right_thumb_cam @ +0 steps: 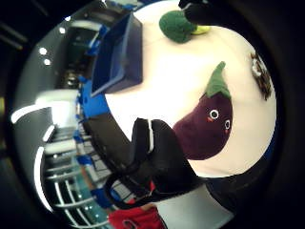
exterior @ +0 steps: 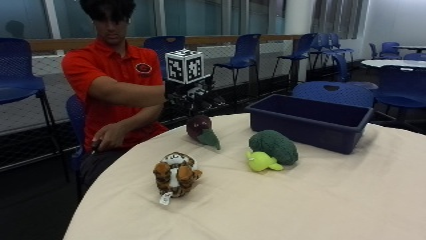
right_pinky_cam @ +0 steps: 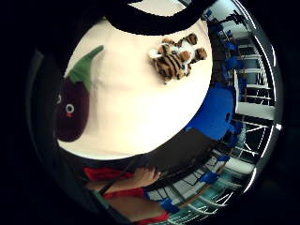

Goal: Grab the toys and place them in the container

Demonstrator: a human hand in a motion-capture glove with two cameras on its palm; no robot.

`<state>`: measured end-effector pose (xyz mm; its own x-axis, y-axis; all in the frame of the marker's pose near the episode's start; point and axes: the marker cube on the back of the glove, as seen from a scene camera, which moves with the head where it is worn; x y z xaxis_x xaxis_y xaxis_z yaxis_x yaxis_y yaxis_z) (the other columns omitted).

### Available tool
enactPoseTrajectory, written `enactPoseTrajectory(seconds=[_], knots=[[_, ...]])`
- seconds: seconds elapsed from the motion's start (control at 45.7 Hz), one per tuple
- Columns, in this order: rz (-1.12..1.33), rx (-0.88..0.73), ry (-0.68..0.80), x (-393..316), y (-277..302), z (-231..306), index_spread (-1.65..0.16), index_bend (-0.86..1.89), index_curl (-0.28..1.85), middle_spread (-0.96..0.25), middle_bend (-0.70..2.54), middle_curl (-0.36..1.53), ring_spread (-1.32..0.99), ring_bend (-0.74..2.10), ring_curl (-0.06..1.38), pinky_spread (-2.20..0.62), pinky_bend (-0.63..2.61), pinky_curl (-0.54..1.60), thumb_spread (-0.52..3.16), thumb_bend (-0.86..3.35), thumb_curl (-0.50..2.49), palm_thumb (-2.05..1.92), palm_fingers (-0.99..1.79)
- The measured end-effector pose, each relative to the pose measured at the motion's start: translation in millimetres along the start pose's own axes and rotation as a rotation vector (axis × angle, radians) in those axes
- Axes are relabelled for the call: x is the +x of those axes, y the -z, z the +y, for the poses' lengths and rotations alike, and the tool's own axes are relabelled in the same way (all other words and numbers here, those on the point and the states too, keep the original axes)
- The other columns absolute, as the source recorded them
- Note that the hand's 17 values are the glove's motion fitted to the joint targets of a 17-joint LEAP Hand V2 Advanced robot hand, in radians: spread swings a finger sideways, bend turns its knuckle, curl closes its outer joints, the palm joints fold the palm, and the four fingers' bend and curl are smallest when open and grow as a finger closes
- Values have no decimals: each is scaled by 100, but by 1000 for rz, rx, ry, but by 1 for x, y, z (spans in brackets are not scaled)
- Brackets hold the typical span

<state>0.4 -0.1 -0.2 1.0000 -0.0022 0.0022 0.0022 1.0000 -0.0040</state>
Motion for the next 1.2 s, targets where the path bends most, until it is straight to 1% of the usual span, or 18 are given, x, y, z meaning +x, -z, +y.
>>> enactPoseTrajectory(seconds=[0.088,0.175,0.394,0.657,0.832,0.92,1.029,1.205], knots=[[-9,-7,2,2,-1,0,-22,27,9,-8,16,5,-3,13,1,2,46,12,66,-1,4,-2,1],[-14,-7,3,7,-3,0,-27,29,13,-9,17,8,-4,15,2,3,50,16,86,-2,7,-2,-2],[-42,-4,28,16,-9,-1,-33,31,20,-11,17,14,-5,17,4,4,53,21,111,-3,13,-3,-6],[-153,-2,88,5,-19,3,-36,29,26,-12,16,19,-5,17,7,5,54,24,116,-6,17,-7,-8],[-128,-38,107,-11,-37,5,-36,25,28,-11,14,19,-3,14,7,10,70,29,113,-7,17,-10,-9],[-130,-65,86,-19,-50,4,-37,21,29,-10,10,18,-1,13,6,12,90,35,111,-7,17,-10,-9],[-117,-76,76,-25,-64,3,-37,19,30,-9,10,17,1,13,6,14,106,39,110,-8,17,-10,-10],[-88,-100,74,-32,-87,2,-37,20,32,-8,11,17,3,15,7,15,115,42,108,-8,17,-10,-12]])
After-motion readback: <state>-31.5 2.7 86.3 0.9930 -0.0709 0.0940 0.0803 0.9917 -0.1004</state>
